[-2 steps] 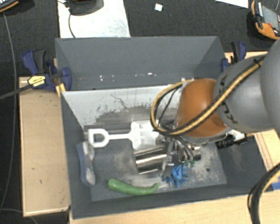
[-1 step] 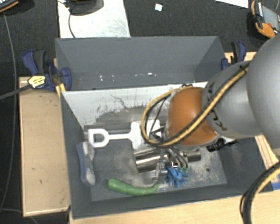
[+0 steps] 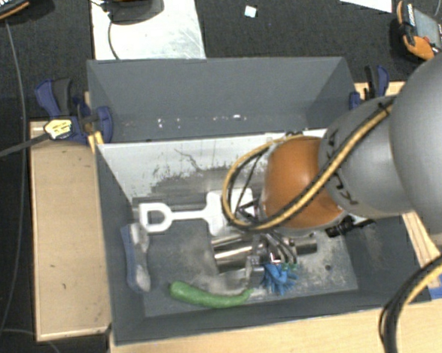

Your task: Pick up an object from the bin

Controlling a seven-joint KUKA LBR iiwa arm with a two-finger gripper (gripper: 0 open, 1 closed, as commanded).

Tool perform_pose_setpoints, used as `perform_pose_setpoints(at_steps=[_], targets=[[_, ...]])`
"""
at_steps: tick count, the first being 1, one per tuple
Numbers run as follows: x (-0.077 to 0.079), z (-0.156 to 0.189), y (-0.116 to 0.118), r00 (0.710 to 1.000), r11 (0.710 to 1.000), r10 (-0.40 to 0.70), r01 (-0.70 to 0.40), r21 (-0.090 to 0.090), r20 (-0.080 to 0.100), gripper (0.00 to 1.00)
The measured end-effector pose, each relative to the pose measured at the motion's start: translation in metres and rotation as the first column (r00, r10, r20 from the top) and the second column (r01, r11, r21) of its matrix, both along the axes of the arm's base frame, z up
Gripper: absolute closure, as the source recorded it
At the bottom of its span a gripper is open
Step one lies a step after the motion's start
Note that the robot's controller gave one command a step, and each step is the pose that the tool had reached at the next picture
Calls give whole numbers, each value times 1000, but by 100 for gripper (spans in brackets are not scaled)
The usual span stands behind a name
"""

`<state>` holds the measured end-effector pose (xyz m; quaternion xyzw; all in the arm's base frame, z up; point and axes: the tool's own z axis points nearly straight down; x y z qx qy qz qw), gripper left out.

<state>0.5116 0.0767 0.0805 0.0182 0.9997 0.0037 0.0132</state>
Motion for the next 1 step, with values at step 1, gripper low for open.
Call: perform_pose_setpoints(at_steps=[1], targets=[[9, -7, -21, 997, 997, 81, -81, 0, 6, 100]])
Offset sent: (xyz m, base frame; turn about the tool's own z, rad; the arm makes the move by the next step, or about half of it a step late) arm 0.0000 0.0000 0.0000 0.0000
